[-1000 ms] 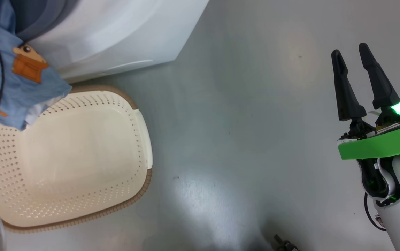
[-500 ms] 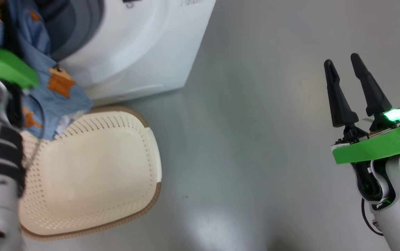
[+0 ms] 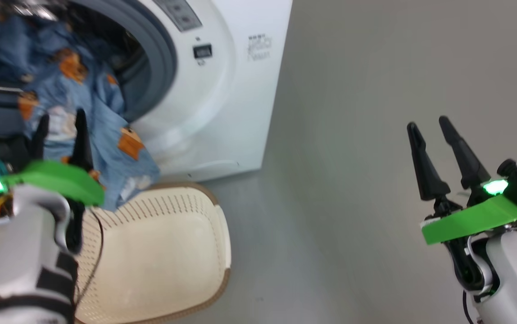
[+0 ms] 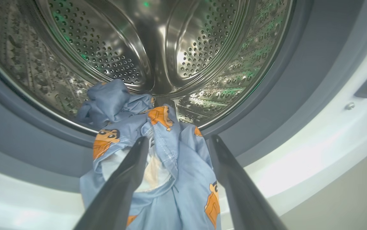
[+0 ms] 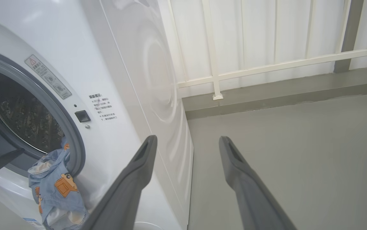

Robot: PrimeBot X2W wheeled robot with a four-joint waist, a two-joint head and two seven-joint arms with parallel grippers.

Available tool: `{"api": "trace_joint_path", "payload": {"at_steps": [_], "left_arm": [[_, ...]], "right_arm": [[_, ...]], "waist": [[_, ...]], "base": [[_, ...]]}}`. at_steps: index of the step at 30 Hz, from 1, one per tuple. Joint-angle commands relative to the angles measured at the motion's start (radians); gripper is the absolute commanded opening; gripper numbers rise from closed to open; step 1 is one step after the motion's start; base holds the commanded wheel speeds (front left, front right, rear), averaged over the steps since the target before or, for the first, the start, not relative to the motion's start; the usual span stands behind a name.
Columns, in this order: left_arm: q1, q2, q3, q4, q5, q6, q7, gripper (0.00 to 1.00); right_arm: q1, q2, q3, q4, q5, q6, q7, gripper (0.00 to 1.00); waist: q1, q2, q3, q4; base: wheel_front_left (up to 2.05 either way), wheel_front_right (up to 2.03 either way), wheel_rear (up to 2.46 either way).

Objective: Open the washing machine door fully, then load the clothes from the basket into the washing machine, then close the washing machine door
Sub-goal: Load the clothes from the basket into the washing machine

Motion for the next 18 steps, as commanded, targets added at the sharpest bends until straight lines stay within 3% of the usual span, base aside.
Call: {"api": "trace_joint_path", "payload": {"at_steps": [1,18], "left_arm": [[0.043,0.034,0.021,-0.049,0.012,-0.005,-0.010,1.00],[0.441,-0.028,0.058,-0.388,0.023,0.009,-0.011,1.00]], "right_arm": [[0.027,-0.007,0.017,-0.014,-0.012,0.004,-0.005,1.00],[0.145,0.001,0.004,0.009,-0.021,0.004,-0.005,1.00]], "waist": [[0.0003,0.0000,-0.103,0.050],[0.0003,0.0000,-0.273,0.123]], "base": [[0.00,0.00,0.00],[0.00,0.00,0.00]]}}
